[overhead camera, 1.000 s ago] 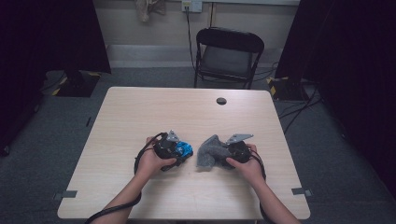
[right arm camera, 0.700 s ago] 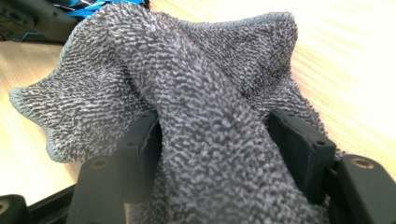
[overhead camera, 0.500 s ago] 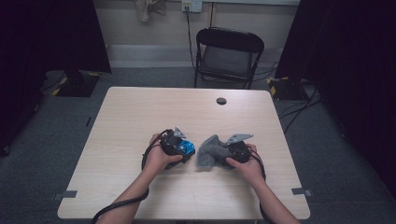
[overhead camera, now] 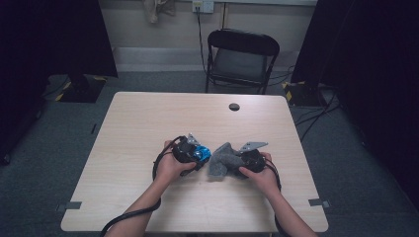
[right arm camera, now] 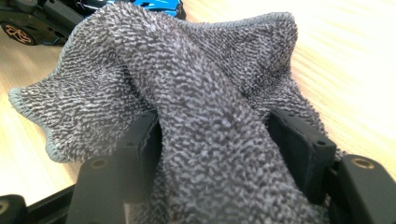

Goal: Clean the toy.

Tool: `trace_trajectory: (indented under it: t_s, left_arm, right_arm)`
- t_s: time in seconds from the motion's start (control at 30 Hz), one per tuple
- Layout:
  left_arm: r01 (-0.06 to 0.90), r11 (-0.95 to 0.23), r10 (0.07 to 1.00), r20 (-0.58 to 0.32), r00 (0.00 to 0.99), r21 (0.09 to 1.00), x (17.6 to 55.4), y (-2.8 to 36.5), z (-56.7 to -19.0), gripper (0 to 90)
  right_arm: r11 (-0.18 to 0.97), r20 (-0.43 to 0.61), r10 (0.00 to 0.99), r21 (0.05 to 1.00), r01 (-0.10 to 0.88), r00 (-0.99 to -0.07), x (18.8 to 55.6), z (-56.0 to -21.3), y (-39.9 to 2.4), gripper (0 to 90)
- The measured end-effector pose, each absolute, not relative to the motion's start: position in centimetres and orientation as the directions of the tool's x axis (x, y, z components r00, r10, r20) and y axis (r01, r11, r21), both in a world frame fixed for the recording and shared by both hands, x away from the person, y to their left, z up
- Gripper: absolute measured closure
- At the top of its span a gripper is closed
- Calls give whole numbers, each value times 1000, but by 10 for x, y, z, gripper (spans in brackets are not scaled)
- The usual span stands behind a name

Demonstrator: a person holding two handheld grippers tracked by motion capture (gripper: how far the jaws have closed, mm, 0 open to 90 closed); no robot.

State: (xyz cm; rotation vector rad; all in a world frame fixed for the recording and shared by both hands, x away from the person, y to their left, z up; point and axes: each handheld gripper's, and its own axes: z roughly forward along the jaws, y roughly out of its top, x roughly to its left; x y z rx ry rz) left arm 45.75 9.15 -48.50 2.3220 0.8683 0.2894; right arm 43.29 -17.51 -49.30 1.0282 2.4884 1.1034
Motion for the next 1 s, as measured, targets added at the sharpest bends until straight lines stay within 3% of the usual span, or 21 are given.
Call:
trace_trajectory:
  t_s: [0.37, 0.47, 0.63, 1.0]
  left_arm:
    - [488, -571, 633, -26, 774, 660, 453, 97, -466, 249]
    - [486, -570, 625, -33, 780, 662, 452, 100, -466, 248]
    - [484, -574, 621, -33, 783, 661, 452, 101, -468, 248]
    - [509, -575, 633, -47, 773, 640, 456, 99, -486, 247]
  right_arm:
    - [467, 70, 684, 722, 510, -726, 433, -493, -175, 363]
    - [468, 68, 685, 722, 509, -726, 433, -493, -175, 348]
    - [479, 66, 677, 717, 506, -733, 433, -493, -172, 248]
    - [499, 50, 674, 706, 503, -737, 434, -492, -170, 249]
